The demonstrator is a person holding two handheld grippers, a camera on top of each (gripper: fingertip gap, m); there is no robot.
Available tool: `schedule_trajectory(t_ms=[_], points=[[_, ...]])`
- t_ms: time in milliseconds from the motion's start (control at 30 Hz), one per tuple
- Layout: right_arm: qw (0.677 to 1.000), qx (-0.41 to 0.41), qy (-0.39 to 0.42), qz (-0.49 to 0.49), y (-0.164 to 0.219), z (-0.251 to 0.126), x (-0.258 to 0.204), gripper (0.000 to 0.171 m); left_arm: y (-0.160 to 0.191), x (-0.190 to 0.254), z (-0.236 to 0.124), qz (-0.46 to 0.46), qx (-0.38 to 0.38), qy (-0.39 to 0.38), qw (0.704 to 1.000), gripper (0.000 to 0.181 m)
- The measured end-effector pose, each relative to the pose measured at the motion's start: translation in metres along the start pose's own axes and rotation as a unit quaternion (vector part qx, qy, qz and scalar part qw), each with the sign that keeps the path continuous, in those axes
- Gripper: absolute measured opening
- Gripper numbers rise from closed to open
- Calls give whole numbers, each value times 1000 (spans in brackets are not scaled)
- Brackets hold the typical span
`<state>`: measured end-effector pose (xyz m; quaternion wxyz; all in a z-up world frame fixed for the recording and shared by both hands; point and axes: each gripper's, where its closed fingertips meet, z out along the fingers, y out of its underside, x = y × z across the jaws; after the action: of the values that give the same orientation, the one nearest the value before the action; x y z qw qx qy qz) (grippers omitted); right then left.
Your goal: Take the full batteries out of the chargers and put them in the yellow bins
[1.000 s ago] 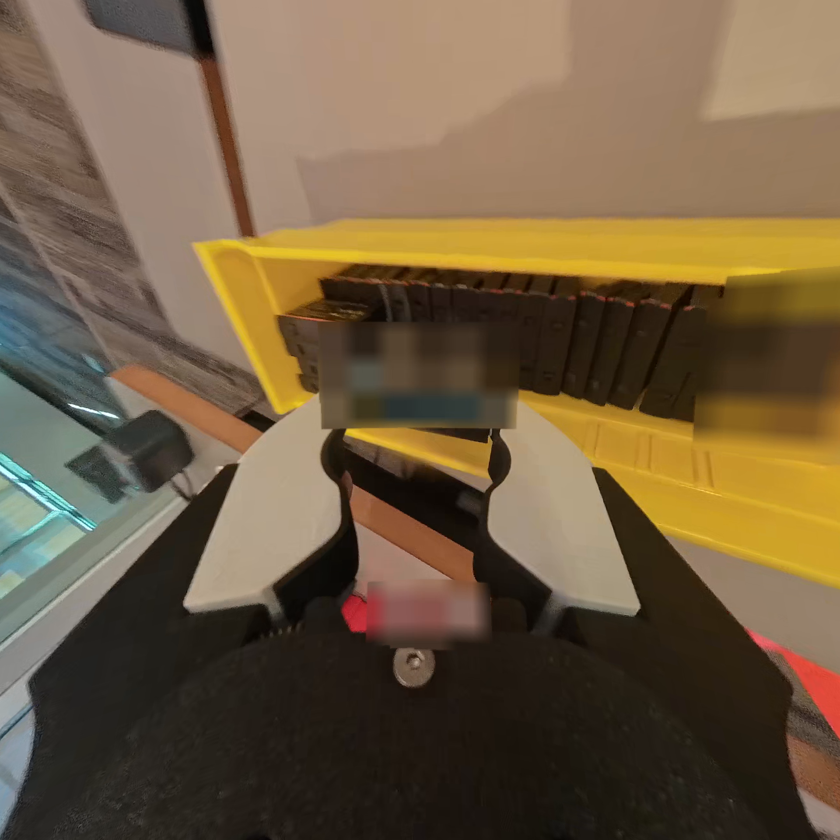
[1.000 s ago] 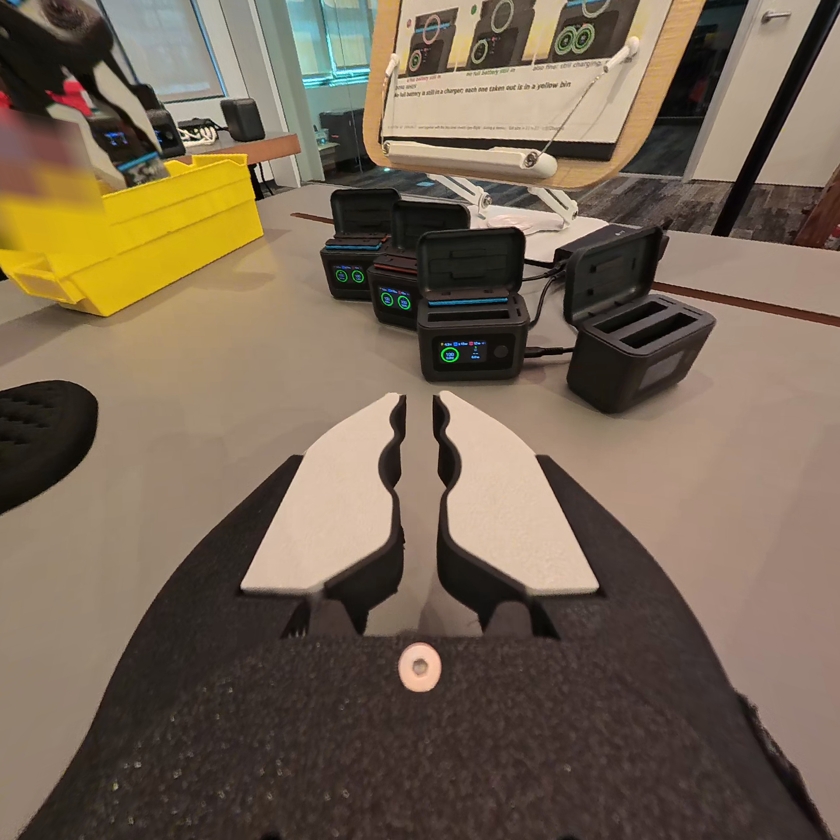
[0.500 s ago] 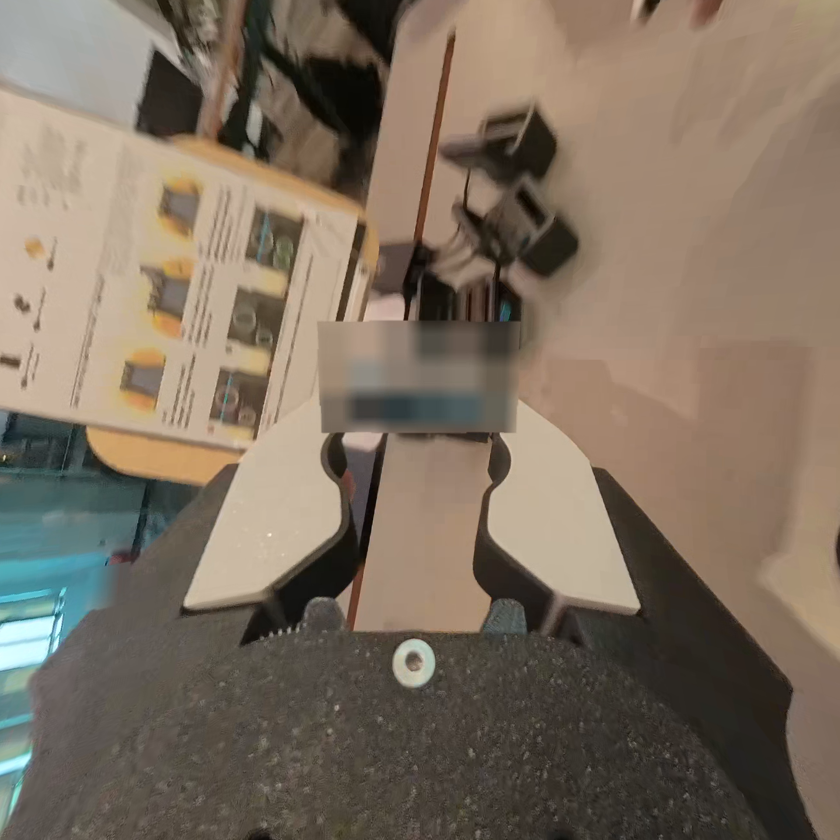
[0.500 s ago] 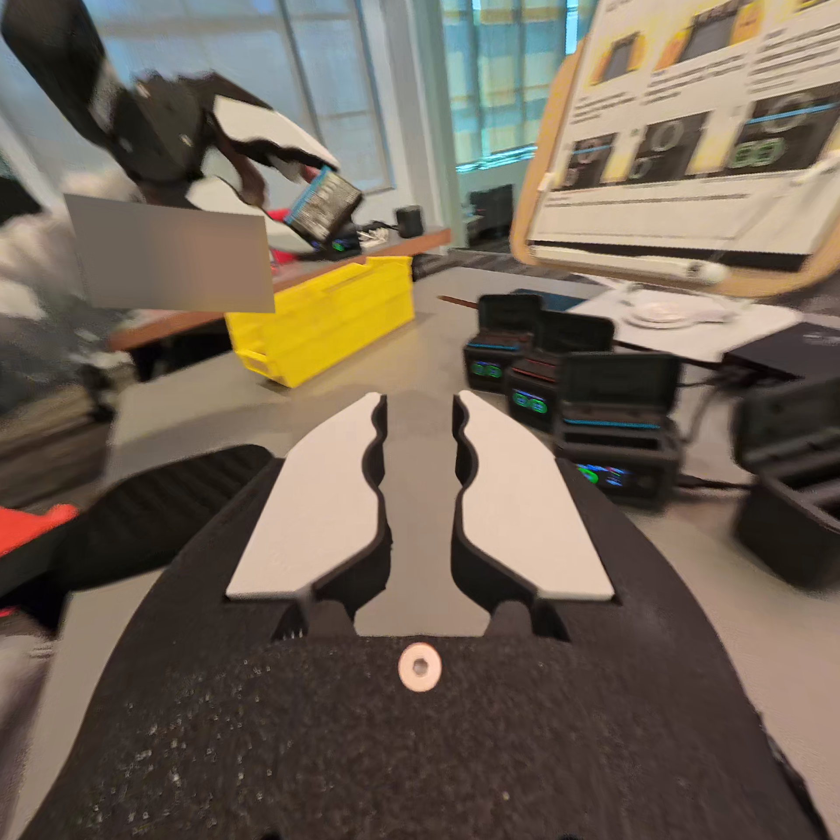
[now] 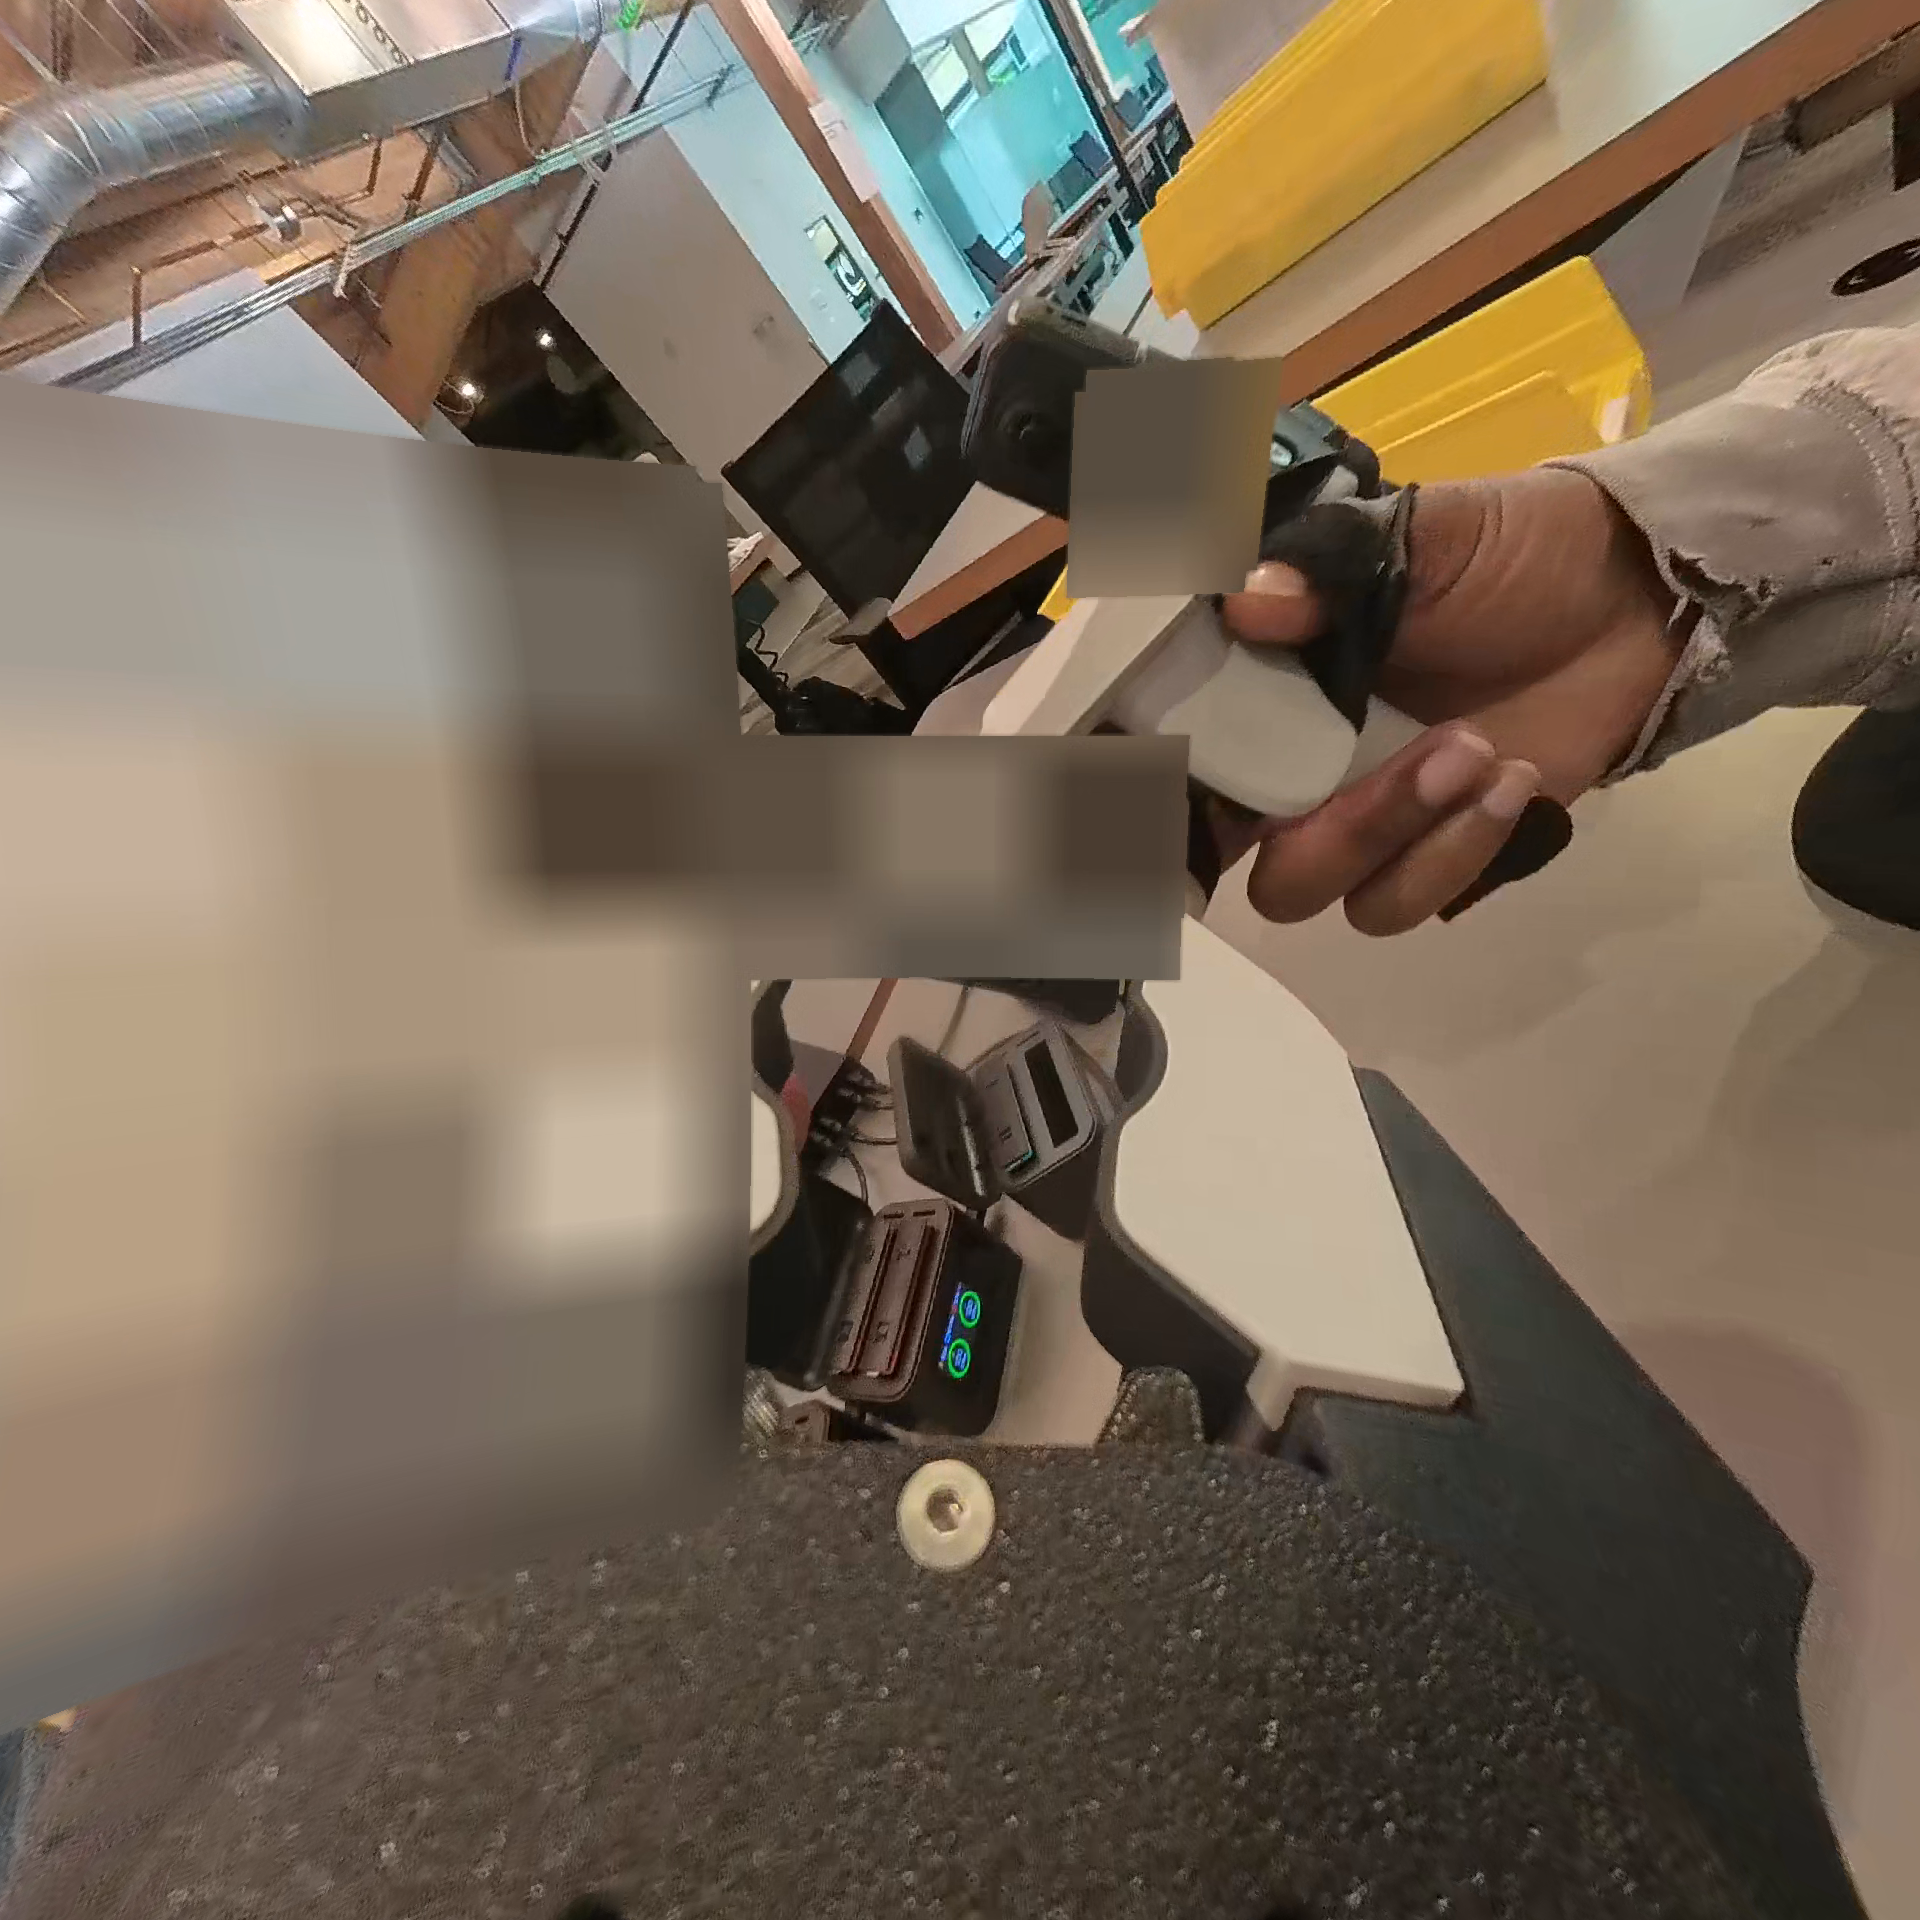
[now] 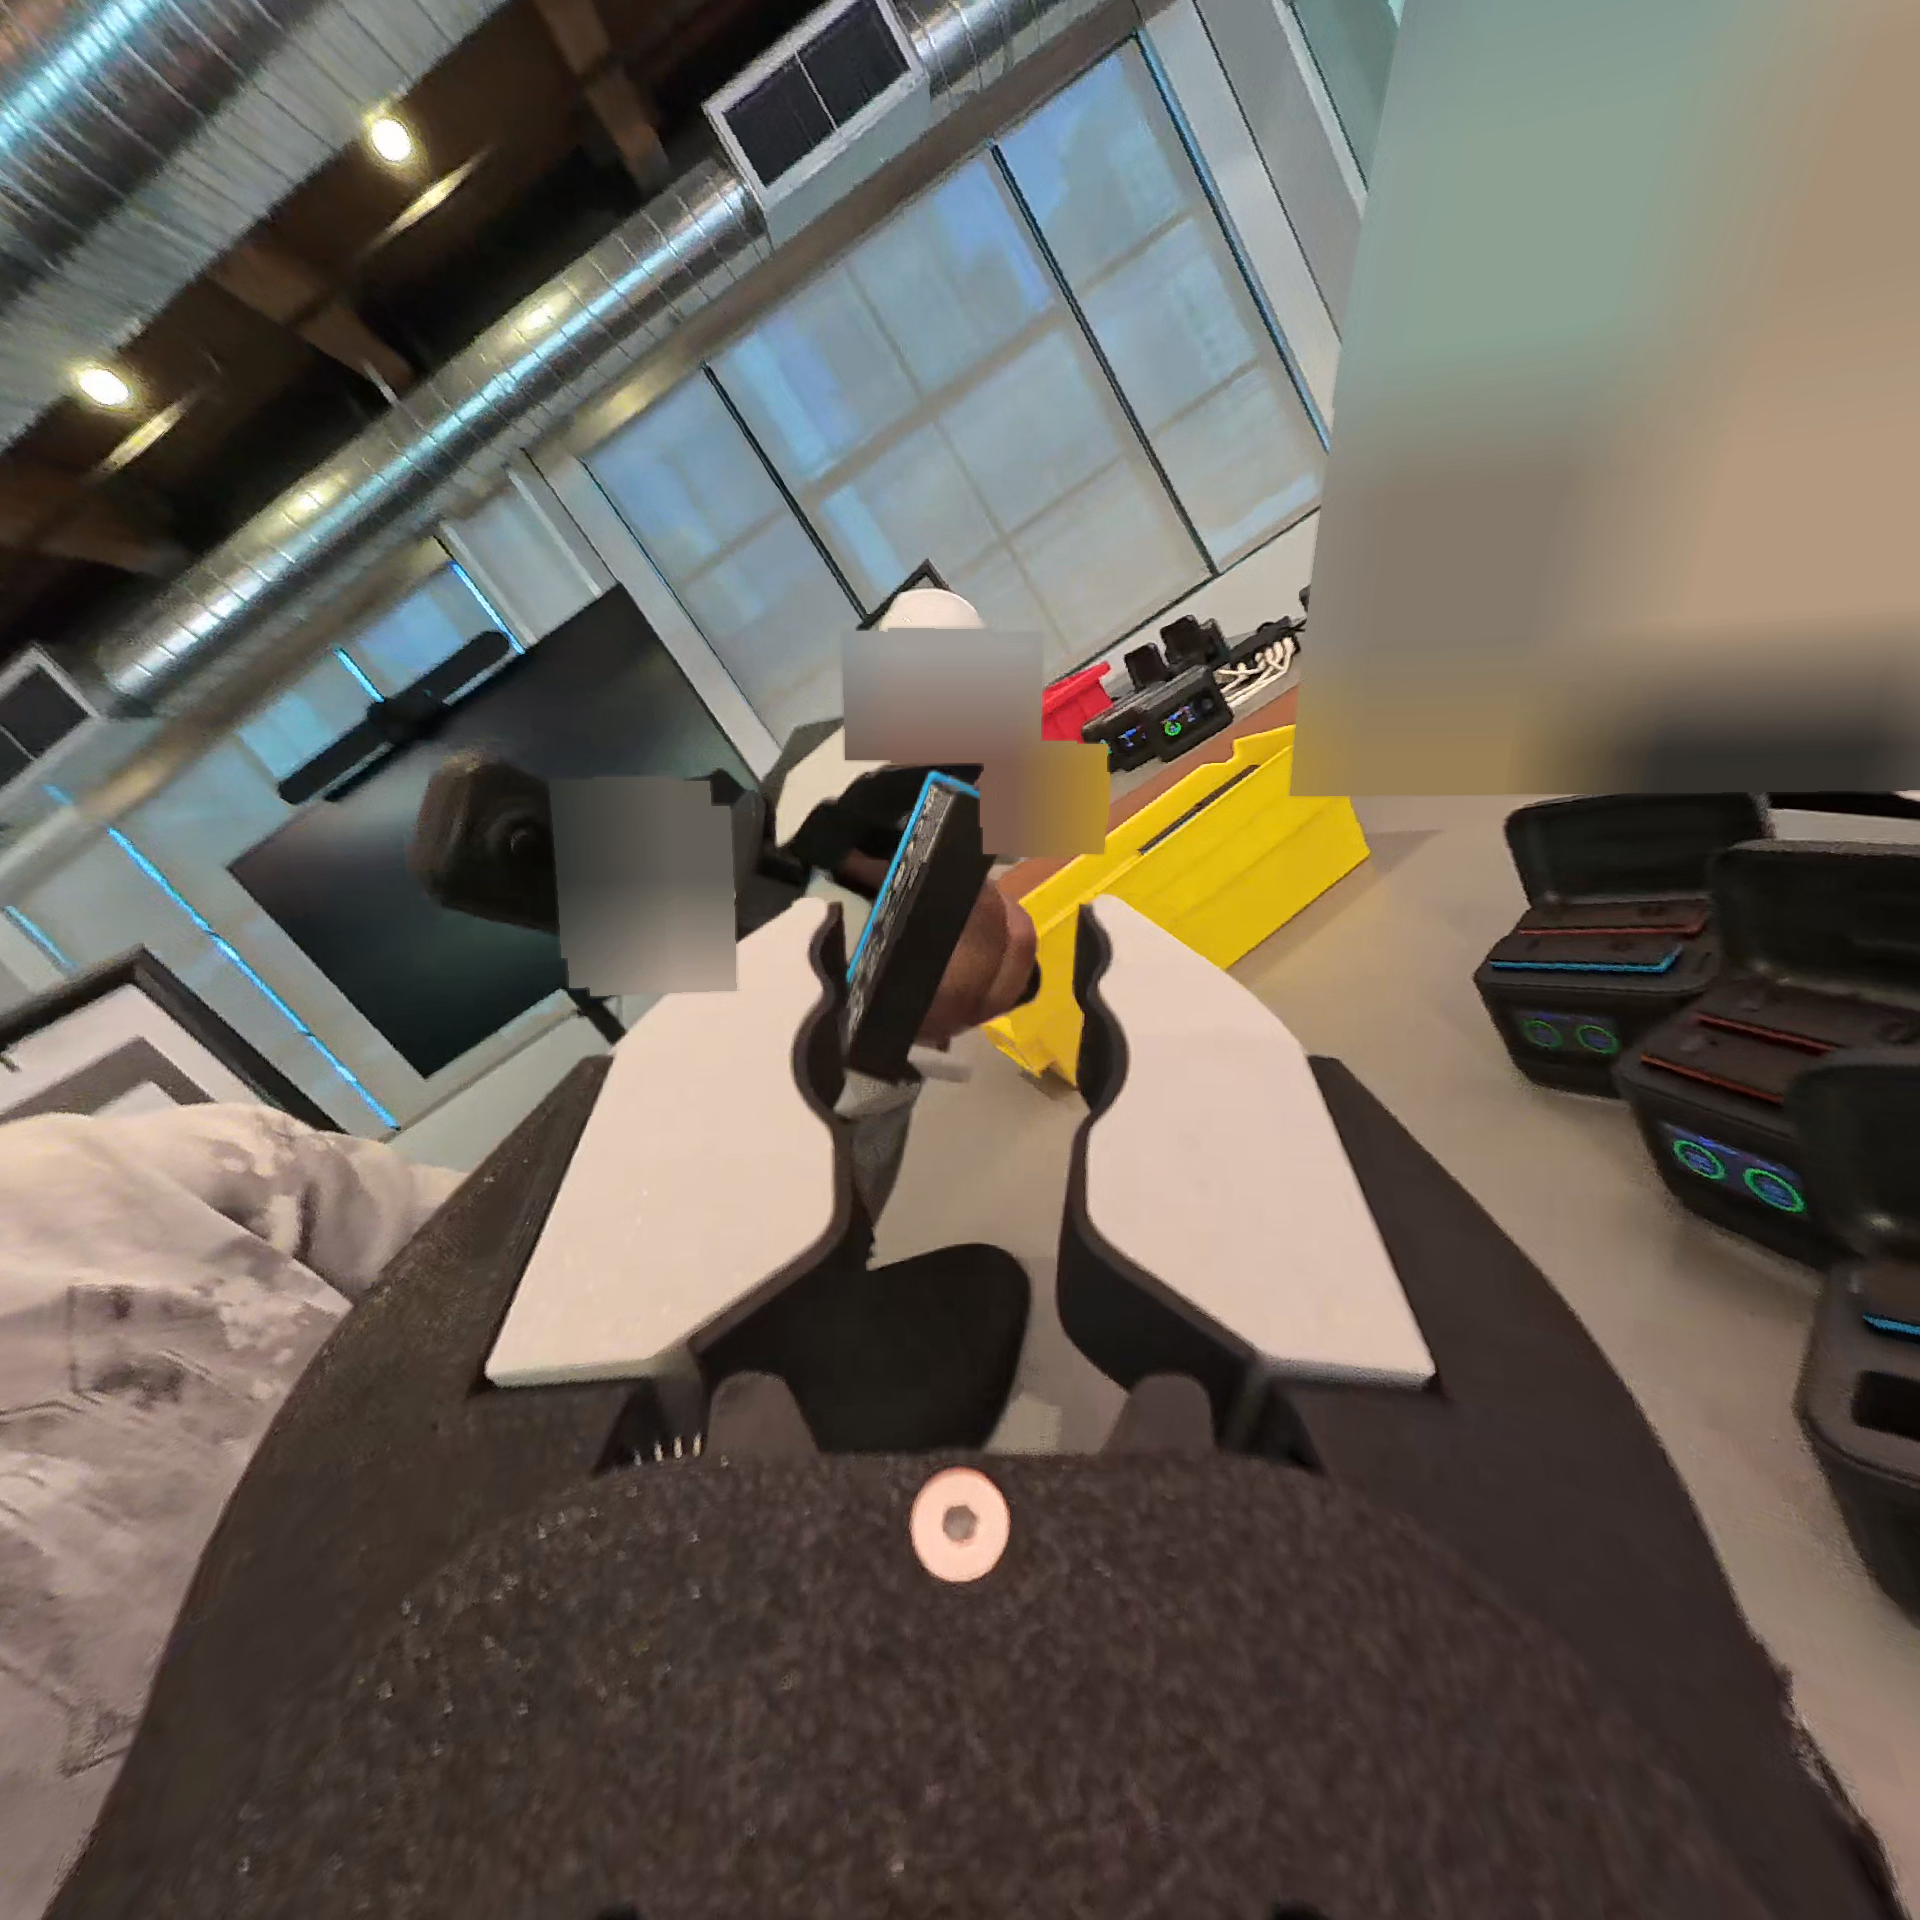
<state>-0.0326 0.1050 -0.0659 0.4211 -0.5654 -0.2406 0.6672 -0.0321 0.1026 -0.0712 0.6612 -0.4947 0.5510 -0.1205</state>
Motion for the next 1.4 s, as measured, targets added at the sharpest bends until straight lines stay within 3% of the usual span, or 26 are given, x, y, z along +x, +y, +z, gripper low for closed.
schedule_trajectory(t_ms=[100,233,333,567,633,700,833,933,1067,1267,1400], points=[[1000,3,-20,20,2,-3,0,18,3,4,6,-6,2,-2,1000,61],[997,36,-44,51,1,-8,1,15,7,8,11,-34,22,-19,999,61],[993,88,-53,51,-7,-14,2,10,5,10,12,-146,59,-8,987,60],[979,183,-92,-3,-25,-32,-11,10,-7,20,13,-416,178,72,889,45],[973,208,-103,-11,-28,-37,-14,10,-10,23,16,-460,200,84,861,39],[967,228,-114,-12,-30,-41,-16,10,-14,30,20,-470,208,96,853,37],[961,247,-123,-24,-28,-42,-19,10,-21,31,27,-469,224,81,850,34],[961,245,-125,-32,-25,-40,-20,10,-22,30,28,-468,227,67,851,17],[966,221,-126,-34,-19,-37,-18,10,-18,32,23,-452,206,87,864,15],[988,64,-92,-103,3,-30,-9,13,4,37,9,-355,123,125,918,15],[967,-90,5,-237,23,-37,15,20,35,50,8,-279,35,134,950,15]])
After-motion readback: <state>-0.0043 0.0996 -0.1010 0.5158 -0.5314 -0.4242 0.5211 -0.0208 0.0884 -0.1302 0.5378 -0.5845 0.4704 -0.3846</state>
